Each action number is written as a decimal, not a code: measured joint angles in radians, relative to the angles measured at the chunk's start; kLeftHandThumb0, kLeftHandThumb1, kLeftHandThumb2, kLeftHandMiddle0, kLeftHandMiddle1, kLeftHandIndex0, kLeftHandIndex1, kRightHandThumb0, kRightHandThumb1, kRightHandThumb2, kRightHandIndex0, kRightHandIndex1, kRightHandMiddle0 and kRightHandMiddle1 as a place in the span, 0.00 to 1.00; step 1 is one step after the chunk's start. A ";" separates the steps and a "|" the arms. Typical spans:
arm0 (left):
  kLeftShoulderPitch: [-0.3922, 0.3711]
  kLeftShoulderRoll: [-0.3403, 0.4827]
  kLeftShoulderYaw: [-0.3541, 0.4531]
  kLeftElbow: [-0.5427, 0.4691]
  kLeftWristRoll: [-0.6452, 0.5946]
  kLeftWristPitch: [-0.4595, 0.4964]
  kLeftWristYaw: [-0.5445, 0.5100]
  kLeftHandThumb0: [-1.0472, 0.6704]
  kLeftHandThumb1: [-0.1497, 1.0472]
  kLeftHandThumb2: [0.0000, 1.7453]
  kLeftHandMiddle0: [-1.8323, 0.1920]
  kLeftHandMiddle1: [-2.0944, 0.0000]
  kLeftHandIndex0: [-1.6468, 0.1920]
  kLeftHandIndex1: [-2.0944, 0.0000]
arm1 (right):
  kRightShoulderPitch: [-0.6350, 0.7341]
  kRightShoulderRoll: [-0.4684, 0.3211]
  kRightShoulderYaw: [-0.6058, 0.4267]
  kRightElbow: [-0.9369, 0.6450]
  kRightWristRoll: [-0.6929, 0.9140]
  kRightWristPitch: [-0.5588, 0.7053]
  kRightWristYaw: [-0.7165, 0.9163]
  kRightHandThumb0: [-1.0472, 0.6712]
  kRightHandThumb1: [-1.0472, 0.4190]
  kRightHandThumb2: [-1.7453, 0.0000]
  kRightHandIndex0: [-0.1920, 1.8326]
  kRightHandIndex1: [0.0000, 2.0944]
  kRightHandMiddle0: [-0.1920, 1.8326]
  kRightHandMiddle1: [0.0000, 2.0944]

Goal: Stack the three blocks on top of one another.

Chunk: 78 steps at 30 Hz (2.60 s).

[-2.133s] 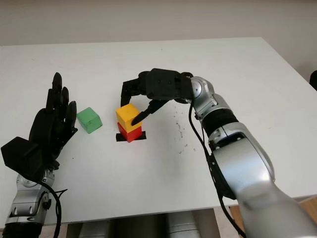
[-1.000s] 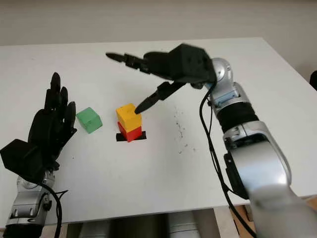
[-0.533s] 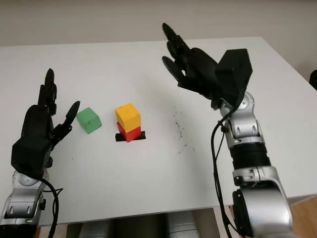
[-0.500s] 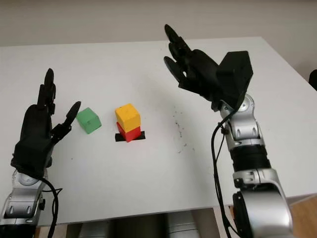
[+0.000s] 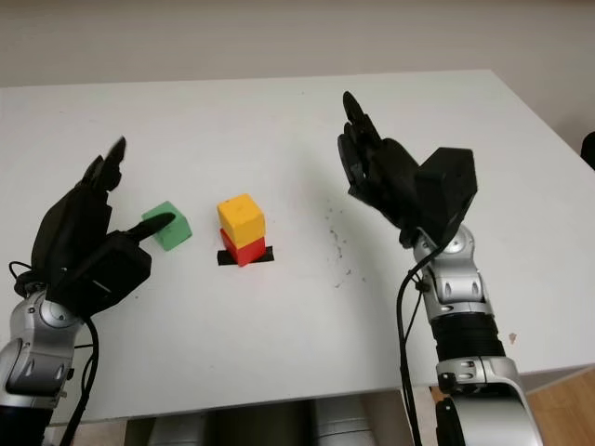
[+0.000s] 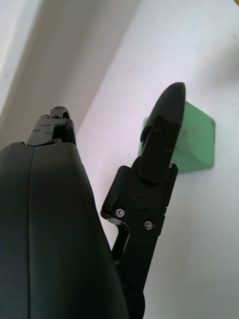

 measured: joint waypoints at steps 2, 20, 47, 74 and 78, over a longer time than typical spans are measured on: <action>-0.011 0.013 -0.021 -0.002 0.027 0.028 -0.028 0.11 1.00 0.06 0.96 0.98 0.84 0.96 | 0.001 0.000 0.000 -0.004 0.000 0.010 -0.006 0.21 0.00 0.56 0.00 0.00 0.00 0.00; -0.049 0.047 -0.117 0.010 0.097 0.119 -0.122 0.10 1.00 0.04 0.97 0.98 0.83 0.97 | 0.007 0.007 -0.001 -0.044 0.013 0.049 -0.033 0.21 0.00 0.57 0.00 0.00 0.00 0.00; -0.051 -0.014 -0.180 0.065 0.231 0.245 0.005 0.25 1.00 0.12 0.79 0.96 0.79 0.54 | 0.026 0.013 -0.001 -0.081 0.023 0.078 -0.053 0.22 0.00 0.58 0.00 0.00 0.00 0.00; -0.043 -0.029 0.057 -0.023 -0.322 -0.013 -0.045 0.40 0.98 0.03 0.70 0.96 0.77 0.15 | 0.040 0.015 0.002 -0.103 0.031 0.108 -0.046 0.24 0.00 0.57 0.00 0.00 0.00 0.00; -0.101 0.033 0.086 -0.049 -0.398 0.059 -0.179 0.42 0.97 0.03 0.71 0.96 0.78 0.16 | 0.040 0.021 0.006 -0.095 0.028 0.087 -0.042 0.23 0.00 0.58 0.00 0.00 0.00 0.00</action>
